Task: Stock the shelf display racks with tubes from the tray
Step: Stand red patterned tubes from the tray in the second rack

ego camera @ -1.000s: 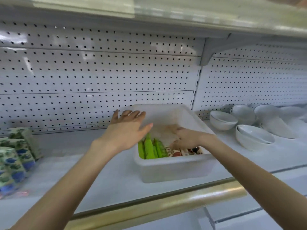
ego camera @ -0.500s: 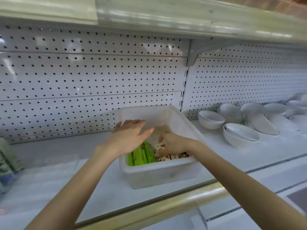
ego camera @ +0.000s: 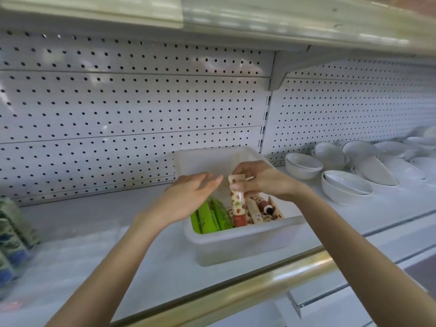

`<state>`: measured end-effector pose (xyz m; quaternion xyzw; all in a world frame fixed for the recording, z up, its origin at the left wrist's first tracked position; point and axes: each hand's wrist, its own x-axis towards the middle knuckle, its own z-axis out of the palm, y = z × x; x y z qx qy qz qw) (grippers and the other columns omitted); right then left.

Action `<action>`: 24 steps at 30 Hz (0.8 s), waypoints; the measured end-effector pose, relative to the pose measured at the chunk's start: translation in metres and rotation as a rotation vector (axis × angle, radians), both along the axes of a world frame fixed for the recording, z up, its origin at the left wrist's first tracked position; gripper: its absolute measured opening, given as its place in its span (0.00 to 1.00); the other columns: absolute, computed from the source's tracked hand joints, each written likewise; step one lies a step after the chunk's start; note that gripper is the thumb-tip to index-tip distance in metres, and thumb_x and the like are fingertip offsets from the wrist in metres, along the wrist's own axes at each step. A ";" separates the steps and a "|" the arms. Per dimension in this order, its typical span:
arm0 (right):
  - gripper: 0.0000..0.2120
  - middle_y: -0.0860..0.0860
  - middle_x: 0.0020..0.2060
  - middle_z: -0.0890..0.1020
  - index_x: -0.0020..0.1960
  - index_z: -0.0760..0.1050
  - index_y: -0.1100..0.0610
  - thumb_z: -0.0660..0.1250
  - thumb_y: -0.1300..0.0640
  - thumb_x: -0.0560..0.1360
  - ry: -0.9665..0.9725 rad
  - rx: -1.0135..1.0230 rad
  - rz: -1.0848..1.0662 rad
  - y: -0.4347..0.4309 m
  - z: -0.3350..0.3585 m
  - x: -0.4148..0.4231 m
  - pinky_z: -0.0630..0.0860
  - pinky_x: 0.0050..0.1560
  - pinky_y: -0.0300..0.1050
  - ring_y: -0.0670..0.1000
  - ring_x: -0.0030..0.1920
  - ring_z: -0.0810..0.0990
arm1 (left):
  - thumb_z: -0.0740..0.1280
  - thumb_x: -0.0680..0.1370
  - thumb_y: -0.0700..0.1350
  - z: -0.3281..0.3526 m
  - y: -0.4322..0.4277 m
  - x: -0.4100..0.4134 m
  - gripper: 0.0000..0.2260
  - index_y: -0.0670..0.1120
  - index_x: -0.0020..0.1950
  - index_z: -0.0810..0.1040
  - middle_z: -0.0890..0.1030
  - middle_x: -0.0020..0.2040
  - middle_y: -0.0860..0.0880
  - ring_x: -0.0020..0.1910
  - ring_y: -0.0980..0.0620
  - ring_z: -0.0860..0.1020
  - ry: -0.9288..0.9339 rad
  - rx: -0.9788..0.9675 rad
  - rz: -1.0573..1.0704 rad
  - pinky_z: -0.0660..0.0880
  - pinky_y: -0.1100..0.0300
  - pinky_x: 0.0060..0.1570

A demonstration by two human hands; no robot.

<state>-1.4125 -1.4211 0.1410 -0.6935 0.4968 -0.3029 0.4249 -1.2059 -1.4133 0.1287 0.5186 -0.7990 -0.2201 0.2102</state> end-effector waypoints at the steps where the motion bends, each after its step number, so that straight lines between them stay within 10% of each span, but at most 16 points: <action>1: 0.06 0.51 0.38 0.79 0.46 0.75 0.58 0.71 0.63 0.71 -0.041 -0.040 -0.003 0.002 0.006 0.003 0.78 0.40 0.37 0.47 0.39 0.80 | 0.51 0.77 0.66 0.001 0.002 -0.002 0.25 0.54 0.65 0.73 0.76 0.63 0.52 0.62 0.51 0.73 0.044 0.009 -0.027 0.68 0.56 0.62; 6: 0.07 0.55 0.38 0.80 0.41 0.73 0.61 0.69 0.69 0.71 -0.273 -0.245 0.005 0.010 0.030 0.023 0.78 0.42 0.38 0.49 0.38 0.79 | 0.62 0.76 0.58 0.005 0.008 -0.012 0.16 0.46 0.46 0.78 0.79 0.35 0.51 0.32 0.59 0.74 0.214 -0.016 -0.121 0.68 0.65 0.34; 10: 0.06 0.48 0.33 0.80 0.40 0.74 0.61 0.69 0.68 0.71 -0.285 -0.290 -0.009 0.012 0.031 0.031 0.76 0.43 0.35 0.45 0.36 0.79 | 0.66 0.74 0.56 0.004 0.009 -0.010 0.13 0.49 0.51 0.75 0.84 0.41 0.51 0.41 0.56 0.82 0.311 -0.023 -0.132 0.76 0.61 0.43; 15: 0.19 0.49 0.47 0.82 0.50 0.77 0.57 0.59 0.43 0.76 -0.229 -0.153 -0.116 0.003 0.024 0.016 0.77 0.57 0.47 0.49 0.53 0.80 | 0.67 0.74 0.55 0.005 0.013 -0.002 0.13 0.49 0.53 0.76 0.83 0.45 0.54 0.44 0.59 0.81 0.330 -0.021 -0.151 0.76 0.65 0.46; 20: 0.18 0.55 0.63 0.73 0.66 0.68 0.60 0.58 0.52 0.80 0.597 0.084 -0.152 -0.016 -0.005 -0.004 0.76 0.58 0.51 0.55 0.57 0.77 | 0.69 0.73 0.53 0.007 0.010 0.005 0.09 0.50 0.49 0.78 0.79 0.46 0.59 0.46 0.62 0.77 0.352 -0.101 -0.091 0.69 0.76 0.41; 24: 0.25 0.55 0.61 0.74 0.63 0.66 0.60 0.67 0.46 0.74 0.950 0.222 -0.098 -0.013 -0.031 0.003 0.75 0.39 0.42 0.53 0.44 0.78 | 0.70 0.72 0.53 0.006 0.007 0.008 0.10 0.52 0.50 0.76 0.82 0.46 0.54 0.47 0.58 0.79 0.404 -0.085 -0.074 0.72 0.71 0.43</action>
